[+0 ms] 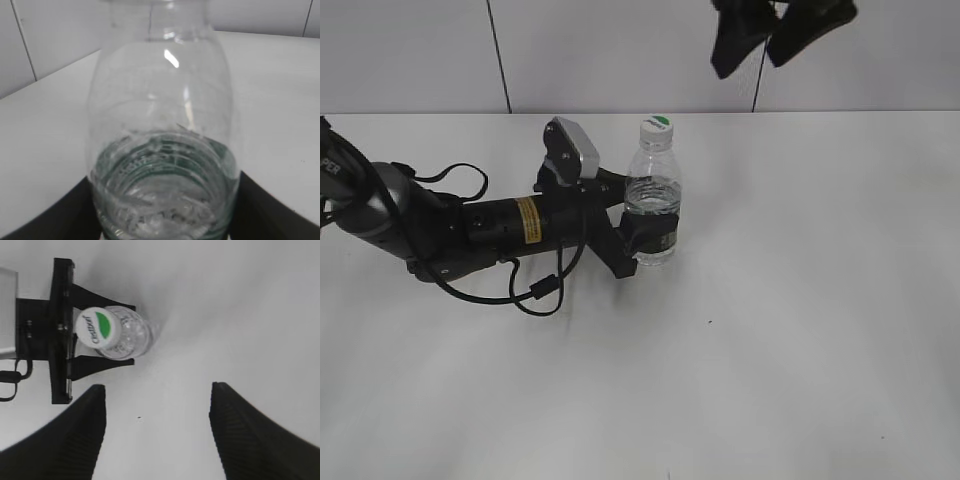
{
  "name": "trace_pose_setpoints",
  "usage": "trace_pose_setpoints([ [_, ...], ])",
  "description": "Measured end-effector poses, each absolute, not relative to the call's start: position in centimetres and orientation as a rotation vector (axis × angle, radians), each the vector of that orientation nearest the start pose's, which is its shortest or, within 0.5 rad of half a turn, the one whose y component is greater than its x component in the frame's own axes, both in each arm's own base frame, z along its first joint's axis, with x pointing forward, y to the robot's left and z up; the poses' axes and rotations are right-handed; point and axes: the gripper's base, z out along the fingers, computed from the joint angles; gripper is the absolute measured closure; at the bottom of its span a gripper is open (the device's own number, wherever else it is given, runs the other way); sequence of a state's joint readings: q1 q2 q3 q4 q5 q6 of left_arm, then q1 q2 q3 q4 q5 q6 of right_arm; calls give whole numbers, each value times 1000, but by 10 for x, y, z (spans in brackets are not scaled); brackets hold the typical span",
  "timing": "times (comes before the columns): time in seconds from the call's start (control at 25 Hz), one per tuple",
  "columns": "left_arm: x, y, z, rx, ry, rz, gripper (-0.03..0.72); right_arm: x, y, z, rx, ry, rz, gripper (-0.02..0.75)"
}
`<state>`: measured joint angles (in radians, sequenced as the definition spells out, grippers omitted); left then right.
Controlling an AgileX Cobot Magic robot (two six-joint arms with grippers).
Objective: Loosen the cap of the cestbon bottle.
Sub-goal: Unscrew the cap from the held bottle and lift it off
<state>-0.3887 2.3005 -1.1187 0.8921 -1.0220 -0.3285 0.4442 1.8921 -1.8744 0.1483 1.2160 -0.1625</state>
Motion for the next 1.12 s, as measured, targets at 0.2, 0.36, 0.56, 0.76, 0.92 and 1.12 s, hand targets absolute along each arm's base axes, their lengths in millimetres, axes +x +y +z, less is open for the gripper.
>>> trace_pose_setpoints([
  [0.2, 363, -214, 75, 1037, 1544, -773, 269, 371, 222, 325, -860, 2598, 311, 243],
  [0.36, 363, -214, 75, 1037, 1544, -773, 269, 374, 234, 315, -851, 2620, 323, 243],
  [0.56, 363, -214, 75, 1037, 1545, -772, 270, 382, 241, 299, -801, 2672, 345, 243],
  [0.76, 363, -214, 75, 1037, 1545, -773, 270, 384, 245, 288, -800, 2699, 363, 246],
  [0.92, 363, -214, 75, 1037, 1545, -773, 270, 385, 247, 283, -801, 2711, 367, 246],
  [1.12, 361, -215, 75, 1068, 1535, -778, 270, 388, 249, 274, -806, 2730, 367, 246],
])
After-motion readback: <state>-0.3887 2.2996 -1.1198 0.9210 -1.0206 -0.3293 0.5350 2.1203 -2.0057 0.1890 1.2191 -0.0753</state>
